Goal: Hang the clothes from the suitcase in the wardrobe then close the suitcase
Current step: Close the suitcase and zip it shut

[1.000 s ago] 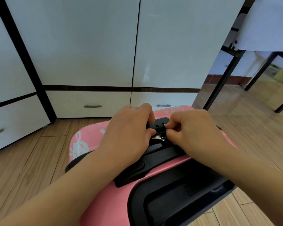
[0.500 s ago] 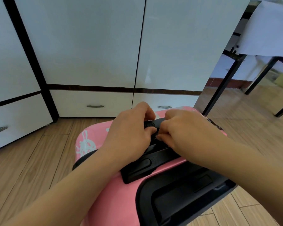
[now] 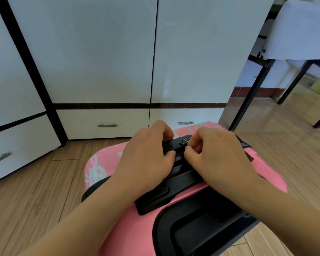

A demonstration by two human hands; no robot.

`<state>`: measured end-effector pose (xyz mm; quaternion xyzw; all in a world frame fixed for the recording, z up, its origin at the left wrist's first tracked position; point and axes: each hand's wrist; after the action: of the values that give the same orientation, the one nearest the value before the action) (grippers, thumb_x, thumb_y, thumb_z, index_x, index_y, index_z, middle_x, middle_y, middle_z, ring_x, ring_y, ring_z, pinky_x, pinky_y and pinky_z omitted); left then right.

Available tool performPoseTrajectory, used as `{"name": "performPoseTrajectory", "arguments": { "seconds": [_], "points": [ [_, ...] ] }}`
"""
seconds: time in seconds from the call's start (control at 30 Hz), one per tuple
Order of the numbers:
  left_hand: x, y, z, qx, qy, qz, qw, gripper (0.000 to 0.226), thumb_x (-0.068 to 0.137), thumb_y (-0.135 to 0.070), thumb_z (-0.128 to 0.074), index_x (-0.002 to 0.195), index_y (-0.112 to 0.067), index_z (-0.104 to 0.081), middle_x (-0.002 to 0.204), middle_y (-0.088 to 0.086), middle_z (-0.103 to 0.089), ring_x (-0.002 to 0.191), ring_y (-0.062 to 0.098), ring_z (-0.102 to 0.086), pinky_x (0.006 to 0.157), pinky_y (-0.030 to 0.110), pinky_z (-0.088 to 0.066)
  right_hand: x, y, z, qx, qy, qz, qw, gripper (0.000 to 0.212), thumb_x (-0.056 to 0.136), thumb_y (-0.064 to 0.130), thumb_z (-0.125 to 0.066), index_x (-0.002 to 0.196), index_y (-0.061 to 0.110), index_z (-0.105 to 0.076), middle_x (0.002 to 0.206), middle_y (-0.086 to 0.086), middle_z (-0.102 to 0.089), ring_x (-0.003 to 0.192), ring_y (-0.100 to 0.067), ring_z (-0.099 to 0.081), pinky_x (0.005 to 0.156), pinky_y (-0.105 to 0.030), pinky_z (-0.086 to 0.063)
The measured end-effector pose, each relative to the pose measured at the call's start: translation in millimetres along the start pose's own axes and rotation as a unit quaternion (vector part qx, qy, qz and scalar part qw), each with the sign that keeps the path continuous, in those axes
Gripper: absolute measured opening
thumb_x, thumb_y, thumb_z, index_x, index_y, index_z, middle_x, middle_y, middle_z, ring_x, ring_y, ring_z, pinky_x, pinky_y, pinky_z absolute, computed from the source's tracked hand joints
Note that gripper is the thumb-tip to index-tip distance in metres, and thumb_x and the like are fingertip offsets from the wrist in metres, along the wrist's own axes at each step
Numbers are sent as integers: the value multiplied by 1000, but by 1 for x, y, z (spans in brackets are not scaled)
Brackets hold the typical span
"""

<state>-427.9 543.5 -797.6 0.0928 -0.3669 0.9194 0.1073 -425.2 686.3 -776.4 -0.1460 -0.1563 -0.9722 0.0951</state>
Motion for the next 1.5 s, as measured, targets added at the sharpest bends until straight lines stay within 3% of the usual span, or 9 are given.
{"name": "performPoseTrajectory", "arguments": {
  "seconds": [0.4, 0.57, 0.83, 1.07, 1.17, 1.27, 1.33, 1.4, 1.5],
  "points": [
    [1, 1, -2, -7, -25, 8, 1000, 25, 81, -18, -66, 102, -26, -54, 100, -10, -61, 91, 10, -55, 83, 26, -45, -1, 5, -3, 24, -13, 9, 1000, 15, 88, 21, -57, 91, 18, -72, 84, 1, -69, 81, -16, -60, 78, -29, -46],
    [1, 2, -3, 4, -25, 3, 1000, 24, 82, -19, -66, 101, -26, -52, 99, -10, -62, 95, 11, -56, 85, 29, -46, 1, 8, 2, -43, 40, 49, 997, 18, 92, 25, -51, 92, 19, -68, 81, 5, -56, 78, -11, -47, 68, -24, -29],
    [3, 2, -2, 19, -26, 4, 999, 24, 83, -19, -66, 102, -23, -52, 100, -6, -63, 94, 14, -55, 84, 32, -46, 17, 10, 0, -86, 107, 69, 988, 8, 91, 18, -53, 85, 15, -57, 79, 1, -55, 73, -13, -48, 60, -24, -37],
    [4, 4, 4, -11, -32, 20, 999, 25, 81, -22, -70, 103, -23, -58, 101, -9, -65, 95, 12, -60, 89, 31, -48, -5, -9, 0, 166, 3, 12, 986, 11, 84, 36, -65, 82, 25, -66, 77, 12, -62, 72, -2, -59, 69, -17, -47],
    [2, 10, 15, -29, -17, 51, 998, 27, 80, -22, -73, 102, -26, -58, 98, -11, -64, 93, 6, -61, 90, 23, -47, -15, -20, 10, 120, 7, 20, 993, 26, 79, 60, -54, 82, 35, -62, 89, 19, -55, 84, 4, -52, 73, -10, -38],
    [-2, 27, 33, 47, -39, 74, 995, 33, 82, -31, -68, 113, -26, -58, 113, -10, -61, 109, 10, -56, 94, 24, -40, -33, -31, 18, 60, 85, 27, 994, 64, 59, 92, -38, 100, 47, -58, 110, 26, -49, 109, 4, -43, 99, -30, -37],
    [-5, 43, 43, 97, -26, 133, 986, 44, 83, -44, -64, 122, -25, -56, 127, -8, -57, 119, 14, -51, 97, 28, -37, -48, -32, 20, 49, 126, 17, 991, 86, 45, 100, -30, 120, 60, -40, 134, 33, -27, 131, 12, -14, 117, -37, -17],
    [-10, 56, 48, 66, 19, 208, 976, 54, 81, -57, -58, 125, -25, -54, 128, -3, -57, 116, 18, -53, 97, 31, -39, -62, -26, 18, 9, 163, -6, 987, 97, 36, 102, -16, 126, 69, 1, 139, 40, 18, 120, 21, 35, 116, -33, 11],
    [-16, 64, 43, -23, 53, 252, 966, 58, 77, -70, -51, 120, -31, -57, 117, -4, -61, 104, 17, -57, 96, 37, -45, -72, -17, 10, -49, 174, -19, 983, 98, 36, 100, 14, 123, 61, 37, 136, 25, 49, 122, 5, 49, 113, -43, 19]
  ]
}}
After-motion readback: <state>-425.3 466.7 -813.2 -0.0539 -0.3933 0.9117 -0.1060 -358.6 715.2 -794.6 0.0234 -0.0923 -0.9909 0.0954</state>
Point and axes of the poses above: each hand's wrist, its own x-axis towards the middle knuckle, its own z-axis out of the back of the hand, y = z × x
